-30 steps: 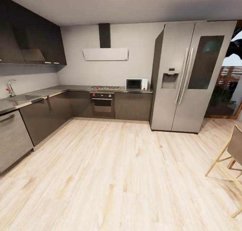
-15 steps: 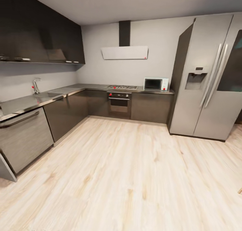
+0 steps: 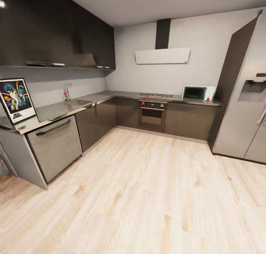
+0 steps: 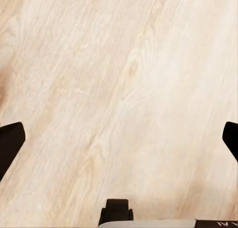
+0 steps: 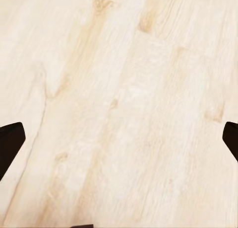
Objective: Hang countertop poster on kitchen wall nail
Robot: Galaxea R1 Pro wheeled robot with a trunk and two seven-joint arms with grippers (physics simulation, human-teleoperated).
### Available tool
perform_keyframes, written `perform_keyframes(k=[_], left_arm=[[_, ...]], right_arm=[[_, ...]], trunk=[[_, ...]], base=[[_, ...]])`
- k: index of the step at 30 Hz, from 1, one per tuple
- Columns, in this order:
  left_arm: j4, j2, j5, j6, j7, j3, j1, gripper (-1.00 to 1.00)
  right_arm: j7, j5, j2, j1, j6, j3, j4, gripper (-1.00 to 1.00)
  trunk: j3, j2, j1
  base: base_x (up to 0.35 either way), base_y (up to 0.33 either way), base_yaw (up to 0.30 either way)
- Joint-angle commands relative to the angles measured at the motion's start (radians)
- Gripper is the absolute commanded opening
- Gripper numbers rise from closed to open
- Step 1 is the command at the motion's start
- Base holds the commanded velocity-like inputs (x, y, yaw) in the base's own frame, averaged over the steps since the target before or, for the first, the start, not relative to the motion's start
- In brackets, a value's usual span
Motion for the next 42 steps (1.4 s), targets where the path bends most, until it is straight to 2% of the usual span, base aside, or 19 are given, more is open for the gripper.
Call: perform_keyframes(k=[1,24,42], left_arm=[[-0.001,0.000,0.000,0.000,0.000,0.000,0.000,1.00],[-0.003,0.000,0.000,-0.002,-0.002,0.001,0.000,1.00],[-0.003,0.000,0.000,-0.003,-0.003,0.003,0.000,1.00]], right_arm=[[-0.003,0.001,0.000,0.000,-0.003,0.001,0.000,1.00],[-0.003,0.001,0.000,0.000,-0.001,0.006,0.002,1.00],[0.001,0.001,-0.008,0.000,0.000,0.004,0.003,1.00]], trunk=[[-0.001,0.000,0.000],[-0.013,0.000,0.000],[-0.013,0.000,0.000]], base=[[0.120,0.328,0.265],[0.167,0.325,0.257],[0.195,0.319,0.019]])
